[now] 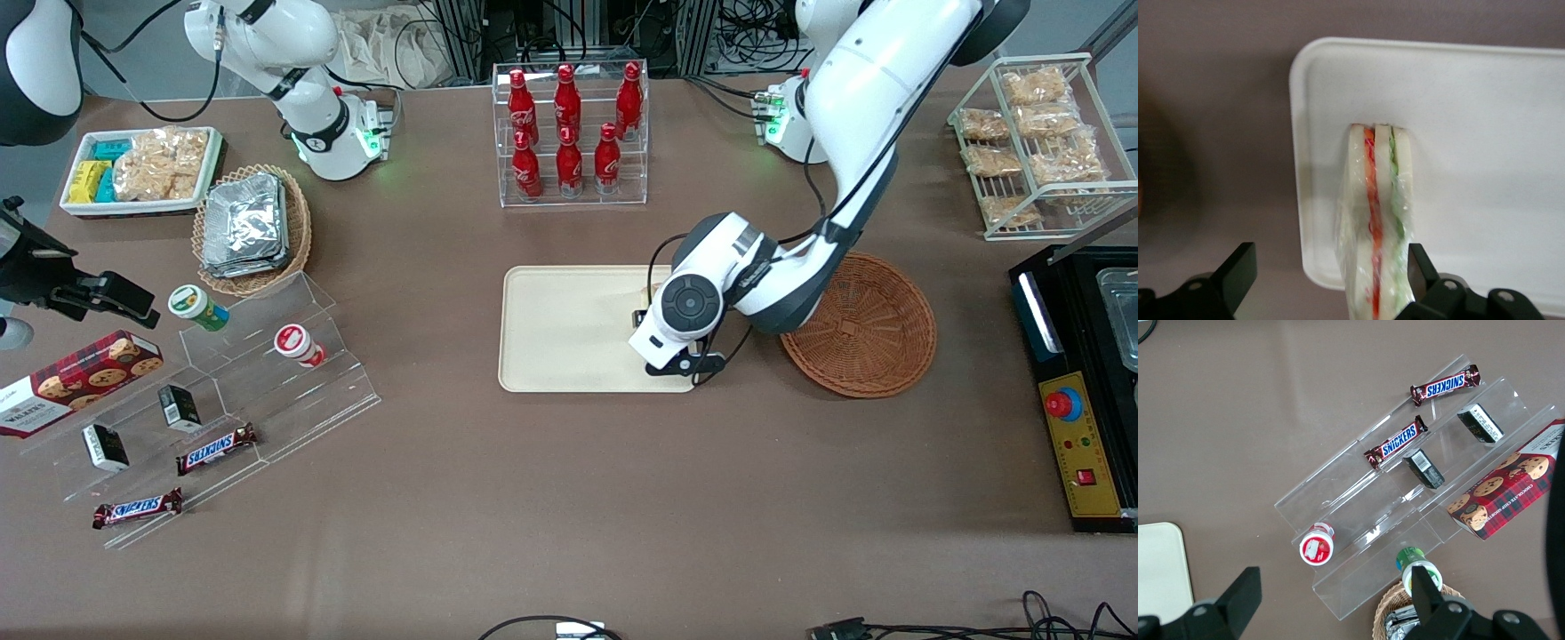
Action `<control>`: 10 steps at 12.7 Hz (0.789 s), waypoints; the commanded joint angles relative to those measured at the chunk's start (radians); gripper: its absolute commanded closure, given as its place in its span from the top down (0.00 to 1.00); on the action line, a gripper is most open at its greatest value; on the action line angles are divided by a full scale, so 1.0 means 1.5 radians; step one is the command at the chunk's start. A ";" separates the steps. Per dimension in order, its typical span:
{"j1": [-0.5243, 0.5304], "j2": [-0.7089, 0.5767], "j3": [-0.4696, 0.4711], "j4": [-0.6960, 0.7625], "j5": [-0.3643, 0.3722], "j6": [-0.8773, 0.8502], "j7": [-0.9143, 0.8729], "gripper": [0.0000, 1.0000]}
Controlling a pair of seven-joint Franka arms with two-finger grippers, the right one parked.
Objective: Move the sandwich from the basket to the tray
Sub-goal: 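Open the left gripper to release the sandwich on the tray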
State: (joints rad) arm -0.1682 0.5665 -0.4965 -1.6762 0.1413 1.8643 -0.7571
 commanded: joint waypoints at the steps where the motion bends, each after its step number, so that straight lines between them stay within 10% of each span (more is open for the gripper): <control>1: 0.026 -0.071 -0.003 0.056 -0.050 -0.093 0.005 1.00; 10: 0.167 -0.342 -0.003 0.042 -0.071 -0.247 0.170 1.00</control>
State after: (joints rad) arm 0.0171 0.1321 -0.4970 -1.5666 0.0513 1.5121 -0.5871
